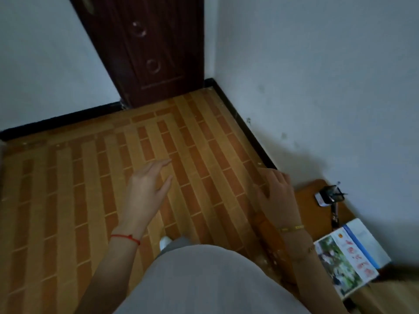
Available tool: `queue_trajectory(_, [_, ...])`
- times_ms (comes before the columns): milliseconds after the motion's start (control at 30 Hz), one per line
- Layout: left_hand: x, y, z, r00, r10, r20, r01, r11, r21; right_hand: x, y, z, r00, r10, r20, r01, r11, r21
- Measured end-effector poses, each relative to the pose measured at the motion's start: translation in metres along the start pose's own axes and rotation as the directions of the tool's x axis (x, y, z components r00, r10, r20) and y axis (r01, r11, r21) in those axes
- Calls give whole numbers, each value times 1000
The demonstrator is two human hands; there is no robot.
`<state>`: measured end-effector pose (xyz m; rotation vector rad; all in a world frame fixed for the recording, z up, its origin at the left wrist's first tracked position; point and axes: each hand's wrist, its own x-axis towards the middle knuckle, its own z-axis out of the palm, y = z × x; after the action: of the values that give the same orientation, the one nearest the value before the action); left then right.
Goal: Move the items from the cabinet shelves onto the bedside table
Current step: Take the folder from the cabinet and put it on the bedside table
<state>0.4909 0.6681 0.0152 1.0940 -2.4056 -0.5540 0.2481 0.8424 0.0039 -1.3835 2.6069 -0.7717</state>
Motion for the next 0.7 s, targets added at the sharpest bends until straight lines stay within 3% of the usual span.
queue_trajectory(300, [2,-141,-106,957,-244,-156,268,950,158,100,-161,99,955,-228,189,215,973,87])
queue_trajectory(700, [17,-264,-174,839,-445,-314,502,855,129,194,-307,198,821,-467,327,443,884,150])
